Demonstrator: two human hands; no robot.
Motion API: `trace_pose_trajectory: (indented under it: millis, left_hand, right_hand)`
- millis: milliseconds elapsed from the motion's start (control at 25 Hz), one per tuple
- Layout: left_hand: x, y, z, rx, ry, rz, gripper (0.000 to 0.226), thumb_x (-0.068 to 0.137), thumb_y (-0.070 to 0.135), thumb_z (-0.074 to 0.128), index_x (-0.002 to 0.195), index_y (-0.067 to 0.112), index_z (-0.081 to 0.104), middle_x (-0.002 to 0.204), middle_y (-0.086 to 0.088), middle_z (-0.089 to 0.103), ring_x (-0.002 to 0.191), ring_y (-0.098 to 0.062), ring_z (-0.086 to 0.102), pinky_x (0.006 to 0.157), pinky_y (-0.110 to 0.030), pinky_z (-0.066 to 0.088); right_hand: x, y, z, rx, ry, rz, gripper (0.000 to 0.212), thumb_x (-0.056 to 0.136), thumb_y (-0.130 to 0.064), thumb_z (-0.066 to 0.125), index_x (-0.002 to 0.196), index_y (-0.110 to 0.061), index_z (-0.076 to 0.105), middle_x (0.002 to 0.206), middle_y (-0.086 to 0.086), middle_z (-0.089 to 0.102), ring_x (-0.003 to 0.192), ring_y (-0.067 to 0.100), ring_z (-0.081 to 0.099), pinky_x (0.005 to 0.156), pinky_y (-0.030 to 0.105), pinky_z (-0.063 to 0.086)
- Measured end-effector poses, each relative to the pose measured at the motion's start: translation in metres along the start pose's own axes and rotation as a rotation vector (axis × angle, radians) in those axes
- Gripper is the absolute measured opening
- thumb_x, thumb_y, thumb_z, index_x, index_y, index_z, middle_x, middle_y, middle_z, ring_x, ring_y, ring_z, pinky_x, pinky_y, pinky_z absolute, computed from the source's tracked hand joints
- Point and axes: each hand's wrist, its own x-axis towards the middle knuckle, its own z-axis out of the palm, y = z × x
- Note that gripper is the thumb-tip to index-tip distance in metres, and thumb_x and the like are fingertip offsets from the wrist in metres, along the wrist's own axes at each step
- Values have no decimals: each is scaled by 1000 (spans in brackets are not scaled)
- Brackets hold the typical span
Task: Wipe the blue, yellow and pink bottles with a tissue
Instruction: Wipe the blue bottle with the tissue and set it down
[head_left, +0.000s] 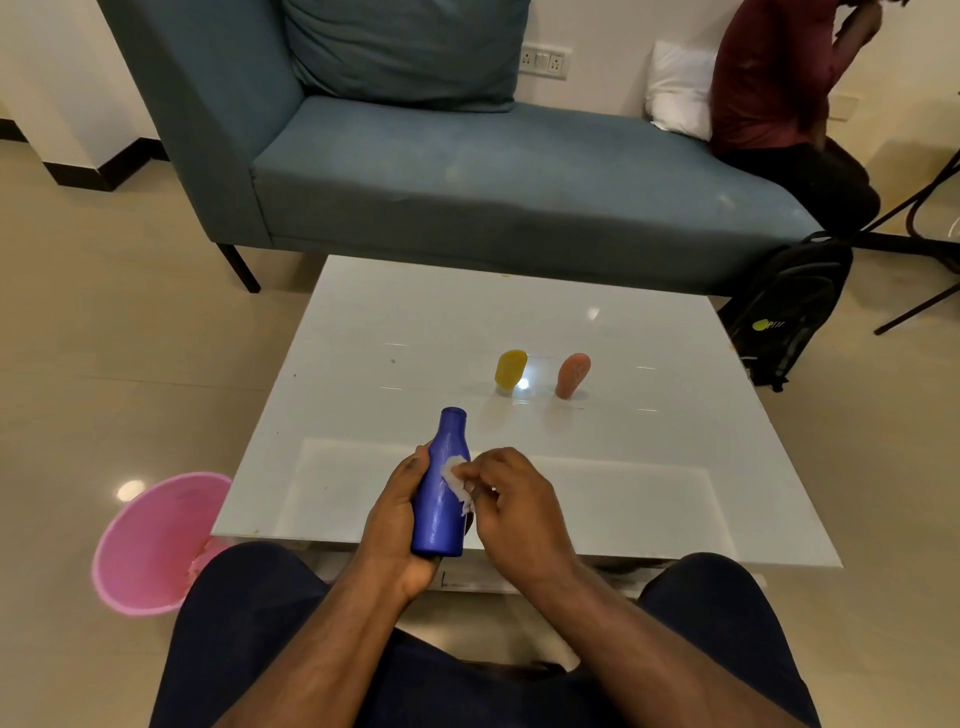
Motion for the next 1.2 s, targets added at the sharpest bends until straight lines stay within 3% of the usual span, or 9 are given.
trace_pose_trajectory:
  millis: [120,240,440,600,760,920,1080,1200]
  left_hand:
    - [1,-1,0,13,6,-15,54,84,39,70,130,12,63,96,-15,74,75,-25,68,65,-35,57]
    - [0,-2,2,9,14,-39,49,87,37,70,127,10,63,98,-16,74,79,-27,69,70,-38,58]
    - [0,0,1,-44,75,-8,49,87,38,69,128,12,64,98,-16,74,83,-27,68,81,-42,55]
    - [2,0,1,-53,54,18,51,86,38,68,131,14,64,100,-17,72,86,-26,69,81,-42,55]
    - [-3,-3,8,36,34,-61,46,89,49,62,118,13,68,95,-16,72,87,-27,65,84,-47,52]
    - [-8,2,7,-31,-38,-123,47,85,42,64,121,11,68,91,-14,72,79,-25,66,75,-41,54]
    - [-7,2,6,-124,-70,-183,49,95,40,57,127,3,65,95,-14,73,81,-24,70,71,-37,61]
    - [-7,-2,9,32,-47,-155,41,96,39,56,120,9,67,89,-14,72,73,-25,68,62,-36,56]
  right_hand:
    - [-5,-1,-2,3,-37,-9,16,95,-26,55,97,-15,67,94,-6,57,84,4,57,75,6,44]
    - [28,-2,-9,18,35,71,14,94,-24,58,98,-16,68,96,-5,58,83,5,57,73,6,43]
    - [18,-9,6,116,37,102,15,94,-20,58,104,-23,69,102,-9,62,91,5,60,79,18,52]
    - [-13,-17,14,124,33,40,17,93,-19,59,107,-24,69,102,-13,59,93,1,58,81,15,51]
    - [20,-12,5,21,50,61,19,95,-21,57,110,-22,67,107,-9,59,91,2,57,81,7,44]
    - [18,-12,7,-72,-4,13,22,94,-30,55,109,-19,66,107,-2,62,94,9,58,88,19,45]
    - [-19,-15,14,-237,-116,-222,27,90,-23,63,116,-19,66,111,1,63,101,18,55,90,29,49]
    - [18,0,1,-245,-24,-136,24,94,-28,57,112,-16,67,107,3,60,99,19,55,89,35,51]
